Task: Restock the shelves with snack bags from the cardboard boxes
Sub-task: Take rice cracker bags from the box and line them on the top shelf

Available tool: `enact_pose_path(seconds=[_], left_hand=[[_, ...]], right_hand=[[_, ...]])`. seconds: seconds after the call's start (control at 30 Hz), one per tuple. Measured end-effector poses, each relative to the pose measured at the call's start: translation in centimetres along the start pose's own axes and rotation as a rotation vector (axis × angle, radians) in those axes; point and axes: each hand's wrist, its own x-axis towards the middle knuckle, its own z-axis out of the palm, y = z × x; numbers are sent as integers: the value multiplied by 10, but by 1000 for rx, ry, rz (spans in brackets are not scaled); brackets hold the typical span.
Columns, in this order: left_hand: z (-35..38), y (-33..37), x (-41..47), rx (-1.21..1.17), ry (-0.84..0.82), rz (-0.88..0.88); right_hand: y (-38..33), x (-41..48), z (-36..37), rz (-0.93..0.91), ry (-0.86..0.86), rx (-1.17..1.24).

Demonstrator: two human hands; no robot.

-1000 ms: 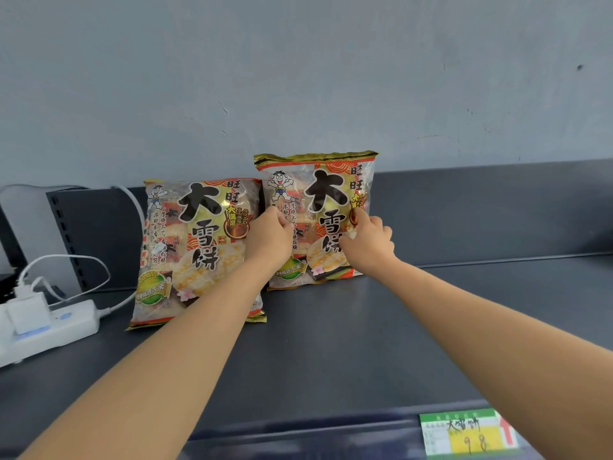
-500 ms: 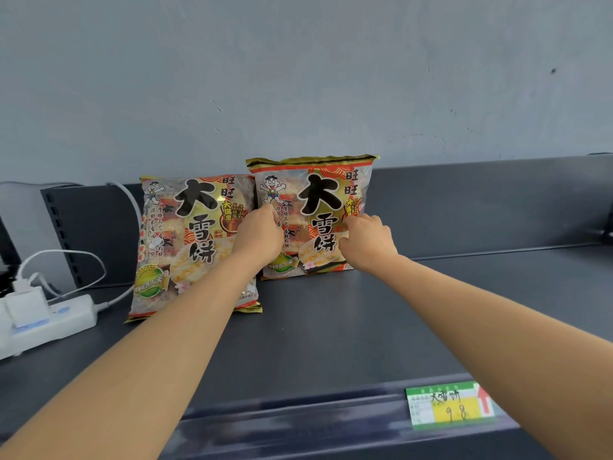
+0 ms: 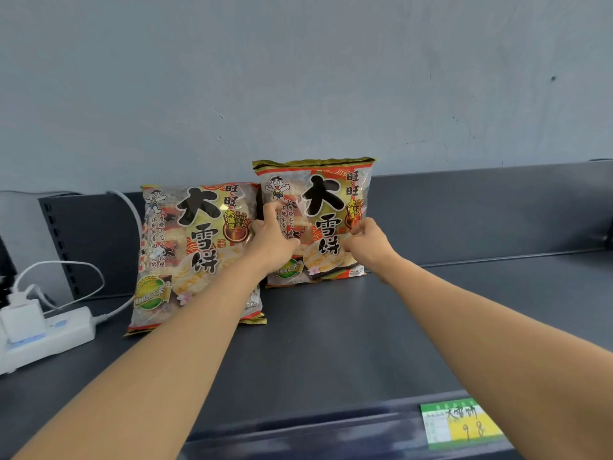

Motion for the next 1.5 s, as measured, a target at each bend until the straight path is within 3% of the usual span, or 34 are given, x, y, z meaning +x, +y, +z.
enact_pose_path(seconds=[0.47, 0.67, 0.93, 1.03, 1.3, 1.5], left_hand=[[14, -10, 10, -302, -47, -100], [14, 9, 2, -142, 14, -133], [21, 11, 0, 98, 25, -149], [20, 13, -8, 209, 78, -54], [12, 27, -40, 527, 123, 259], [32, 60, -76, 744, 23, 602]], right_hand=[[12, 23, 10, 60, -122, 40], [16, 29, 6, 7, -34, 51], [5, 6, 3, -96, -1, -259], [2, -1, -2, -164, 92, -434], [2, -36, -19, -411, 137, -780], [19, -74, -60, -521, 158, -1125]])
